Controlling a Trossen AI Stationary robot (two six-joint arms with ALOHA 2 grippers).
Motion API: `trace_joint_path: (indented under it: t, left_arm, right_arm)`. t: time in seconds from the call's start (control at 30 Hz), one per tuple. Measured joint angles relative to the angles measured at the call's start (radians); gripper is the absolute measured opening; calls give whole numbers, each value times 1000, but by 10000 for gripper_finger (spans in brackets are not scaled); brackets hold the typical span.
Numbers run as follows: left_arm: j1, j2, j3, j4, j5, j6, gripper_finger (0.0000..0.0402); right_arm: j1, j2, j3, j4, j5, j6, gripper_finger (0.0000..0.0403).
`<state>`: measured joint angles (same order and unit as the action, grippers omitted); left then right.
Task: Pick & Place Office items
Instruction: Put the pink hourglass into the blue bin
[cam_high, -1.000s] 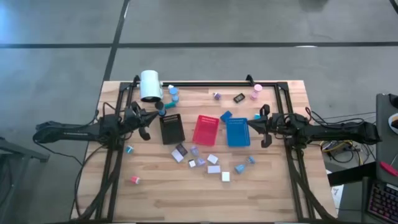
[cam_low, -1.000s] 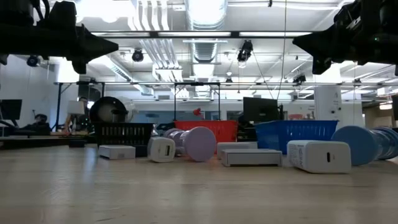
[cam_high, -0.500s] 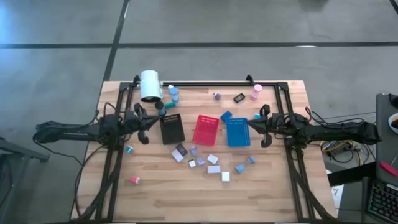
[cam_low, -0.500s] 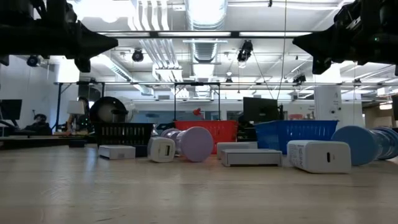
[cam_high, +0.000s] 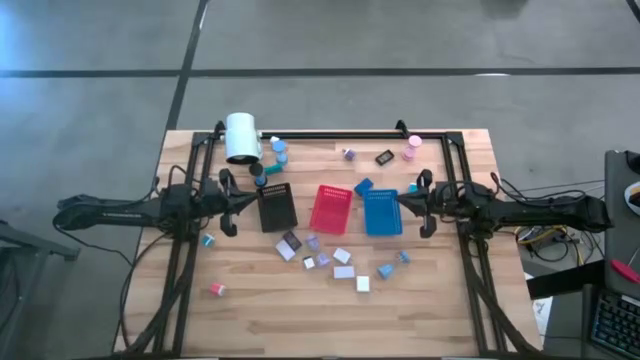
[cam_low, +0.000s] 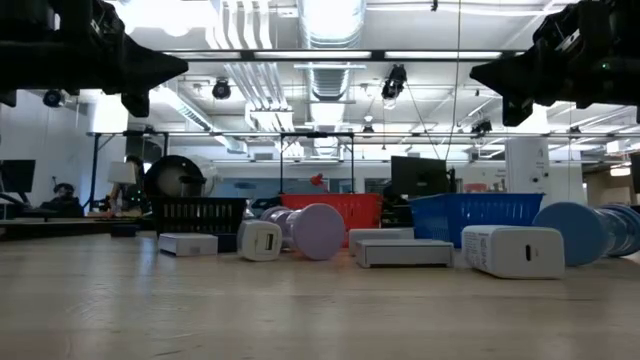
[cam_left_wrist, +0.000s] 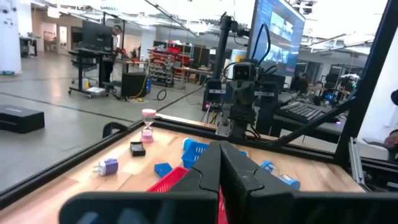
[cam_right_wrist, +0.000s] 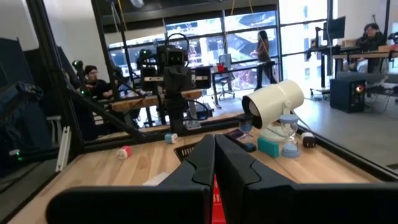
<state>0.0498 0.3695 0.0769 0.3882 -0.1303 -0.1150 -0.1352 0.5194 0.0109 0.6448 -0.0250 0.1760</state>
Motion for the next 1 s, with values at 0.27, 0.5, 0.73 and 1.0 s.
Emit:
trace_joint_path:
  t: [0.27, 0.5, 0.73, 1.0]
  left_arm:
    - [0, 0, 0, 0, 0, 25, 5]
    - [0, 0, 0, 0, -3, 36, 5]
    - [0, 0, 1, 8, -5, 31, 5]
    - [0, 0, 1, 23, -27, 2, 5]
  right_arm:
    - [0, 0, 0, -1, 2, -36, 8]
    - [0, 0, 0, 10, 2, -52, 8]
    - [0, 0, 0, -5, 1, -53, 8]
    - [0, 3, 24, -30, 81, 11, 8]
